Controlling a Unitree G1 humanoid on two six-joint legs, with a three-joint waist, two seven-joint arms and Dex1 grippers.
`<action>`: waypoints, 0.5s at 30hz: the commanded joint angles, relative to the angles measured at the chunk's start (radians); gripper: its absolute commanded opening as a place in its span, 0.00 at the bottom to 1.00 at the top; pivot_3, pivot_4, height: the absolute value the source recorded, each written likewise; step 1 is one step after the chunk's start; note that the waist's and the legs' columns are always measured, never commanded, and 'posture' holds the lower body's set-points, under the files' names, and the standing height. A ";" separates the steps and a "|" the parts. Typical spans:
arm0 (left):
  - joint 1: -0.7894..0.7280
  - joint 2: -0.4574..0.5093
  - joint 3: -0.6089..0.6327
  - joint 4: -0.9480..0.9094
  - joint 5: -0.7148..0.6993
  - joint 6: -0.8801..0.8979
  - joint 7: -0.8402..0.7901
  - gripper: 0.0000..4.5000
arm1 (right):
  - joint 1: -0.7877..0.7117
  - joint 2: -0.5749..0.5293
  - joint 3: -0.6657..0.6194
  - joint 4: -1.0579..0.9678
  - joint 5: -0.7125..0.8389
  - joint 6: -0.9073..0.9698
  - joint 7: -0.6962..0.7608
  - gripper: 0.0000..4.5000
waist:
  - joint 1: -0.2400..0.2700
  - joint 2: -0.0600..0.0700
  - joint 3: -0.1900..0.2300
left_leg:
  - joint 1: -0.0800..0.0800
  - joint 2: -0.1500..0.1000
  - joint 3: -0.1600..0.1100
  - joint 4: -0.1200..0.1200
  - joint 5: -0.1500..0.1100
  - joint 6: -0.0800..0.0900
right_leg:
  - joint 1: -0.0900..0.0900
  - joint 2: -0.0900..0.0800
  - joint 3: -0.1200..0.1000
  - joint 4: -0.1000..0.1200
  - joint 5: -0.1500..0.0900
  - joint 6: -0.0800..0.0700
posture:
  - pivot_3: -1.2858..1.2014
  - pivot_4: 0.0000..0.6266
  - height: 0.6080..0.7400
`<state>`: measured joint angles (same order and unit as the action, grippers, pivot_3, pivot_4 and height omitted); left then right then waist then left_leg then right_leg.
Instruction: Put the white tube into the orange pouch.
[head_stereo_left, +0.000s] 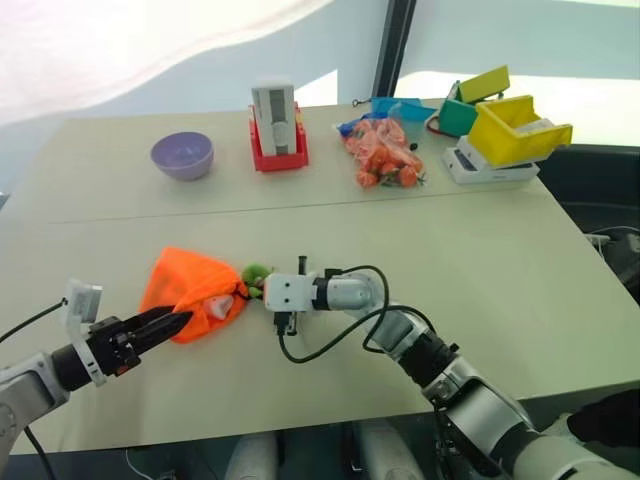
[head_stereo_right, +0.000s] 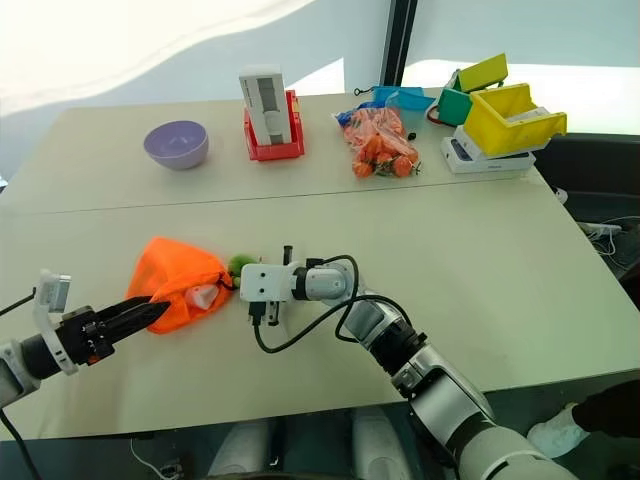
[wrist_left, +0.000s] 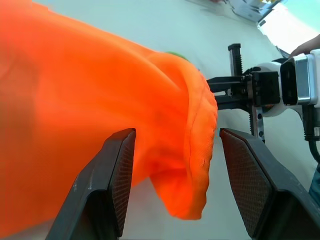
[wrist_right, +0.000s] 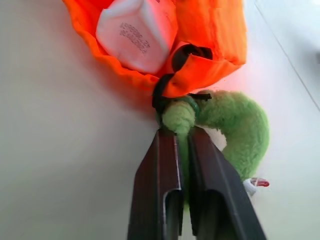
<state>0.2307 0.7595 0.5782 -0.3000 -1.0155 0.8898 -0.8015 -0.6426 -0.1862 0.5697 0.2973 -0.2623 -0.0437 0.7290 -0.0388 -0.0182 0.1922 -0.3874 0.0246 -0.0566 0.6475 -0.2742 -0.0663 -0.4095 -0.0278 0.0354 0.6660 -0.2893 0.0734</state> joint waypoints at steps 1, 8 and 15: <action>-0.022 0.021 0.039 -0.021 -0.023 -0.004 -0.005 0.63 | 0.048 -0.066 -0.070 -0.155 0.019 0.030 0.013 0.02 | 0.000 0.000 0.000 | 0.000 0.000 0.000 0.000 0.000 0.000 | 0.000 0.000 0.000 0.000 0.000 0.000 | 0.52 0.24 1.00; -0.196 0.025 -0.030 -0.007 -0.007 -0.019 0.029 0.63 | 0.173 -0.165 -0.233 -0.405 0.130 0.191 0.030 0.02 | -0.003 0.000 0.000 | 0.000 -0.003 -0.001 0.001 0.000 0.000 | 0.001 0.001 -0.001 0.000 0.000 0.000 | 0.52 0.24 1.00; -0.371 0.043 -0.174 0.048 0.068 -0.055 -0.036 0.69 | 0.223 -0.148 -0.303 -0.538 0.234 0.331 0.018 0.00 | -0.005 0.000 0.000 | 0.000 -0.002 -0.001 0.000 0.000 0.000 | 0.000 0.002 -0.002 0.001 0.000 0.000 | 0.52 0.24 1.00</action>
<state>-0.1170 0.7856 0.4265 -0.2574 -0.9672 0.8594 -0.8071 -0.4243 -0.3437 0.2770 -0.1897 -0.0543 0.2767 0.7544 -0.0442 -0.0182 0.1922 -0.3873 0.0227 -0.0580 0.6474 -0.2741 -0.0664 -0.4092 -0.0255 0.0327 0.6670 -0.2892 0.0735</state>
